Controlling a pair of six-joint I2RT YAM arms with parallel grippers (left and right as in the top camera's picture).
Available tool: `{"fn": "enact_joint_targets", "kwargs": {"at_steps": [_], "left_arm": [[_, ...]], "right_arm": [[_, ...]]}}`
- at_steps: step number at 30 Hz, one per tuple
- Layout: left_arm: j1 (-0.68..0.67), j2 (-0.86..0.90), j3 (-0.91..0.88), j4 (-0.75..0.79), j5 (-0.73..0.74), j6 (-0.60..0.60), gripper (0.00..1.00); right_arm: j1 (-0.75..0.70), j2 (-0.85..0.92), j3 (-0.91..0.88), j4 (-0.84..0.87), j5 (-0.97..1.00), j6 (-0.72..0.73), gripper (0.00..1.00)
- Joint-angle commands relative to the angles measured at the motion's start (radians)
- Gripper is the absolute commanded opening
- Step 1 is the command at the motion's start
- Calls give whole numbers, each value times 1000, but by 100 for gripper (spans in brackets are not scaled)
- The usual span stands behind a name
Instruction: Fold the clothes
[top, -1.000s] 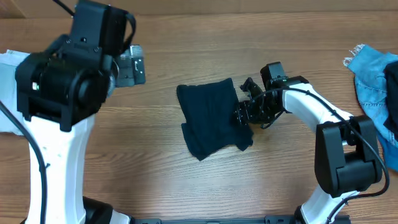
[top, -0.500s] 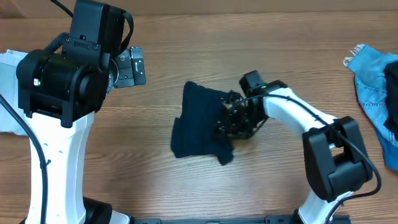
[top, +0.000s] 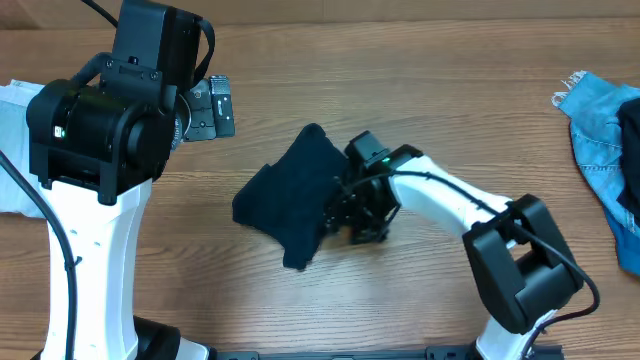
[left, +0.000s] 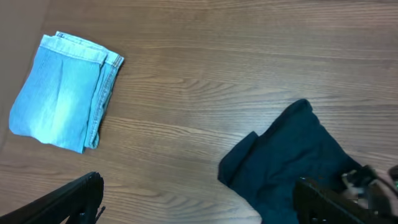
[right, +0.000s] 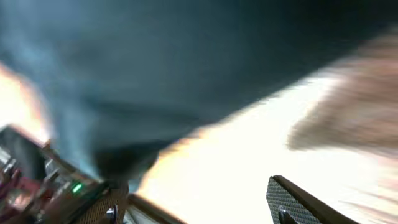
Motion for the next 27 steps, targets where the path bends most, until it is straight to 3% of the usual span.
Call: {"fn": "enact_joint_targets", "kwargs": {"at_steps": [1,5,8,16,18,20,23,27], "left_arm": [[6,-8,-13,1,1,5,100],[7,14,-16,1,-31,-42,100],[6,39,-16,1,-50,-66,100],[6,94,-16,1,30,-66,100],[6,103,-18,1,77,-66,100],[6,103,-34,1,77,-67,94],[4,76,-49,1,26,-63,88],[3,-76,-71,1,5,-51,100]], "right_arm": [[-119,-16,16,-11,94,-142,75],[-207,-21,40,45,166,-244,75],[-254,-21,40,191,148,-314,76],[-212,3,35,404,94,-314,75],[-197,29,35,446,69,-371,75],[-187,40,35,468,101,-414,69],[-187,38,58,465,177,-418,71],[-189,19,151,338,201,-471,74]]}}
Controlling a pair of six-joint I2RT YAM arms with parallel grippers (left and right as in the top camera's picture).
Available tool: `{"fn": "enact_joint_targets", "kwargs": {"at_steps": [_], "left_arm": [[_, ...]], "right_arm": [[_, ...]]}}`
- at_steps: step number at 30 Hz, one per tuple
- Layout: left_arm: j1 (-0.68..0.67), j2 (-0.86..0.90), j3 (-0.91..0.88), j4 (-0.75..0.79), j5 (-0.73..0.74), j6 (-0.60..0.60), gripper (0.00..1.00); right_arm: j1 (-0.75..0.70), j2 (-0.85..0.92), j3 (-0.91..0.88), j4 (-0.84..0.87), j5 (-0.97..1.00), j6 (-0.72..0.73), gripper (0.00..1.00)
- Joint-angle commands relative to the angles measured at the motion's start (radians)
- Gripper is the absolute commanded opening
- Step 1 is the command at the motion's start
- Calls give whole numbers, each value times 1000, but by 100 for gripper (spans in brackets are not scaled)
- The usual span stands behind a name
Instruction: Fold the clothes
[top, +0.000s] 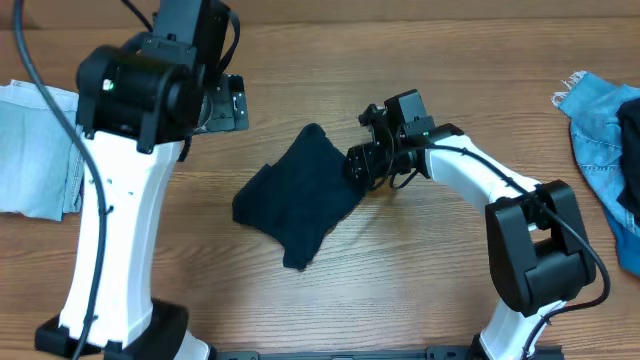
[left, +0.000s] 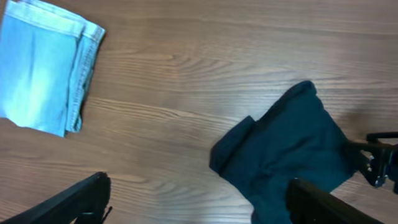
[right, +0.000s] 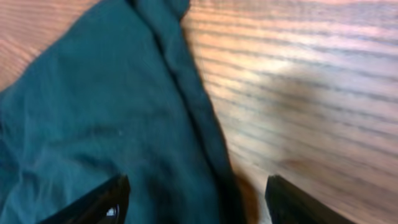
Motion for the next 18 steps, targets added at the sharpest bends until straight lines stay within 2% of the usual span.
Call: {"fn": "enact_joint_targets", "kwargs": {"at_steps": [1,4,7,9,10,11,14,16,18], "left_arm": [[5,-189,-40,-3,-26,2,100],[5,-312,-200,-3,-2,-15,100],[5,-373,-449,20,4,-97,100],[3,-378,-702,160,149,-99,100],[3,-377,-764,207,194,-92,100],[3,-373,-892,308,280,-78,99],[4,-333,-1158,544,393,-86,78],[4,-312,-1235,631,420,-101,69],[2,-286,-1297,703,440,-100,59]], "right_arm": [[-3,-21,110,-60,41,-50,74],[2,-46,183,-122,44,-66,75],[8,-51,261,-208,36,-66,77],[21,-50,266,-243,32,-64,77],[29,-48,265,-249,32,-62,73],[45,-47,262,-255,34,-56,64],[87,-41,259,-253,51,47,29],[106,-28,259,-243,51,76,18],[126,1,259,-227,51,124,13]]}}
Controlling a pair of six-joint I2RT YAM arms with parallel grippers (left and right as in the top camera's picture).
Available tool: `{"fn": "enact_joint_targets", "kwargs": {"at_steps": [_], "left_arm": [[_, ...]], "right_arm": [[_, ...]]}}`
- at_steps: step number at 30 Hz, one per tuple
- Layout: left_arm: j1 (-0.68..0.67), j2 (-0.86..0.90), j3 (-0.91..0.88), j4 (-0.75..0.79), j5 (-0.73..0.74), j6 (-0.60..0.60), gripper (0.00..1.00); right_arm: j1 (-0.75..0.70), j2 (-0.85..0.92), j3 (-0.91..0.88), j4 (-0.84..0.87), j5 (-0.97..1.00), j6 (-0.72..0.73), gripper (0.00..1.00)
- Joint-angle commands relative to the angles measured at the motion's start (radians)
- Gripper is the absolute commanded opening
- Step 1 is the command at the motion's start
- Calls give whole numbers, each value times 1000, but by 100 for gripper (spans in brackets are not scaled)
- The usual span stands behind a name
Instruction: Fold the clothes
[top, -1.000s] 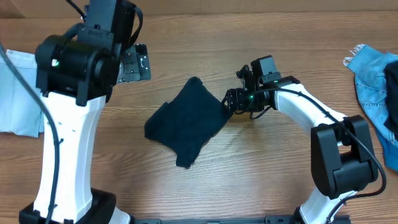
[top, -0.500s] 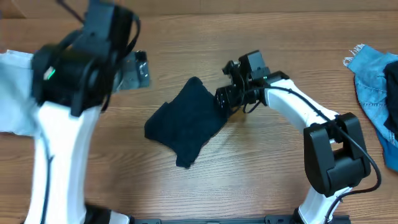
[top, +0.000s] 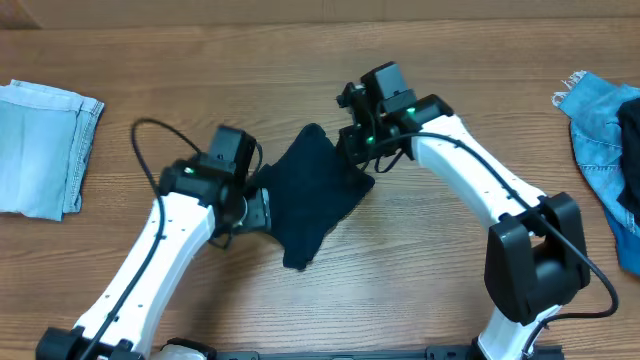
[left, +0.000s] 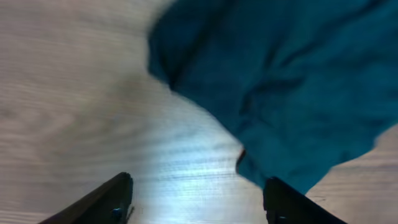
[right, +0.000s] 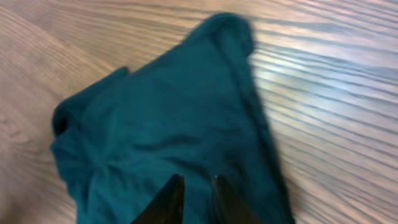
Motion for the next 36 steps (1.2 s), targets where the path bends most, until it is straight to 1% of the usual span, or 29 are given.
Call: {"fn": "enact_joint_targets", "kwargs": {"at_steps": [1,3,7,9,12,13,19,21,24,25,27,29,30,31,32,33,35,36], "left_arm": [[3,19,-90,89,94,-15,54],[3,48,-139,134,93,-15,44],[3,102,-203,278,93,-13,44],[3,135,-231,356,93,-14,47],[3,207,-236,452,91,19,52],[3,246,-236,510,89,34,53],[6,380,-228,769,56,33,56],[17,411,-200,809,29,27,56],[60,450,-107,811,6,29,56],[87,462,-57,810,6,32,57],[122,467,3,806,15,40,58],[165,467,83,783,37,72,59],[192,467,145,745,53,101,60],[213,467,209,694,54,130,62],[224,467,255,660,55,156,62],[237,467,330,590,57,190,63],[240,467,417,480,96,236,64],[238,467,451,421,113,250,64]], "right_arm": [[32,33,13,28,3,103,12],[50,70,13,57,-6,124,9],[83,136,13,131,-12,124,9],[93,173,13,167,-11,123,9],[94,208,13,198,26,124,9],[90,209,13,192,59,139,9],[80,209,13,136,64,161,7],[80,209,13,131,64,161,7],[80,209,14,96,63,192,7],[80,208,14,87,64,191,9],[80,204,14,87,74,191,19],[80,182,19,88,119,187,33],[80,162,28,87,134,178,43],[80,140,39,88,135,155,50],[80,124,47,87,140,153,53],[80,97,55,87,147,153,58],[79,64,56,87,161,153,59],[76,51,56,83,165,153,62]]}}
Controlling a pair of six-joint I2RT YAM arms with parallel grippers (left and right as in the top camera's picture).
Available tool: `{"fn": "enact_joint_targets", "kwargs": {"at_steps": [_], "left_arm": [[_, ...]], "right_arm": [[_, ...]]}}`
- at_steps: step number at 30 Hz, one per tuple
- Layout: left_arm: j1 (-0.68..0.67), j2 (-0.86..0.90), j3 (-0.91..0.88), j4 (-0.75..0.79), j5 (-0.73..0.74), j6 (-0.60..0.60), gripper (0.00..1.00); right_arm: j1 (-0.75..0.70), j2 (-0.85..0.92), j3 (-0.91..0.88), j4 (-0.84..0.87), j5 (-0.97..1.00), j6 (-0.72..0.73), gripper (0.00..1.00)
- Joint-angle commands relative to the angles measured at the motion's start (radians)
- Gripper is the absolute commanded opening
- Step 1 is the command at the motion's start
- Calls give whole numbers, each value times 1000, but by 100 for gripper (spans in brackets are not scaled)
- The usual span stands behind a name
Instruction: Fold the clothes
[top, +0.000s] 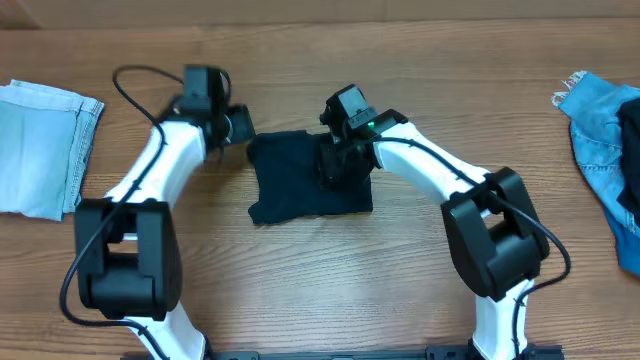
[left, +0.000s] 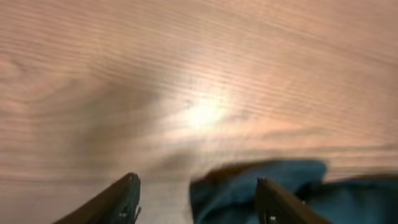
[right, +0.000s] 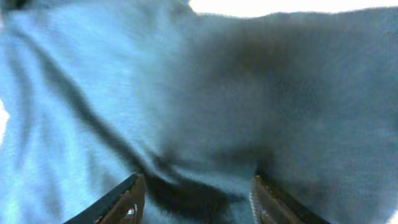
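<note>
A dark teal garment (top: 300, 180) lies as a rough square in the middle of the wooden table. My left gripper (top: 240, 126) is low at its far left corner. In the left wrist view that gripper (left: 199, 200) is open, and the garment's corner (left: 249, 186) lies between its fingers. My right gripper (top: 335, 165) is down on the garment's right half. In the right wrist view it (right: 196, 200) is open, and creased teal cloth (right: 205, 93) fills the frame and lies between the fingers.
A folded light denim piece (top: 40, 150) lies at the table's left edge. A heap of blue denim clothes (top: 605, 130) sits at the right edge. Bare wood (top: 320, 290) runs along the front.
The garment was a tilted diamond and is now a rough square. My left gripper went from its near left side to its far left corner. My right gripper moved onto the cloth and opened.
At first my right gripper was at the garment's near right edge and the left arm was raised high. Then the right gripper was at the right edge, open. Then the left came down beside the garment and the right was over its far corner. Now both are at the squared-up cloth.
</note>
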Motion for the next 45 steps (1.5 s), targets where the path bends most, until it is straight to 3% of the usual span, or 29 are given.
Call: {"fn": "enact_joint_targets", "kwargs": {"at_steps": [1,4,7,11,14,16,22,32,41,45], "left_arm": [[-1,-7,161,-178,76,124,63],[-38,-8,190,-402,156,122,62],[-94,-8,151,-513,181,118,57],[-180,-8,-13,-471,169,55,46],[-197,-8,-148,-359,170,-29,42],[-197,-8,-251,-262,188,-67,41],[-197,-8,-366,-105,109,-71,45],[-121,-8,-331,135,20,-52,52],[-28,-8,-164,212,10,-16,57],[-23,-8,-53,176,21,-16,62]], "right_arm": [[-10,-108,44,-4,37,-8,64],[-41,-113,44,-90,36,-8,54],[-57,-113,44,-174,26,-8,30],[-60,-110,41,-203,26,-8,11],[-59,-103,29,-137,21,-32,7],[-59,-102,-18,8,21,-39,7],[-59,-42,-54,80,2,0,7],[-127,34,-54,104,48,-1,6],[-136,34,-53,-9,-8,0,4],[-120,29,-24,4,-6,-19,6]]}}
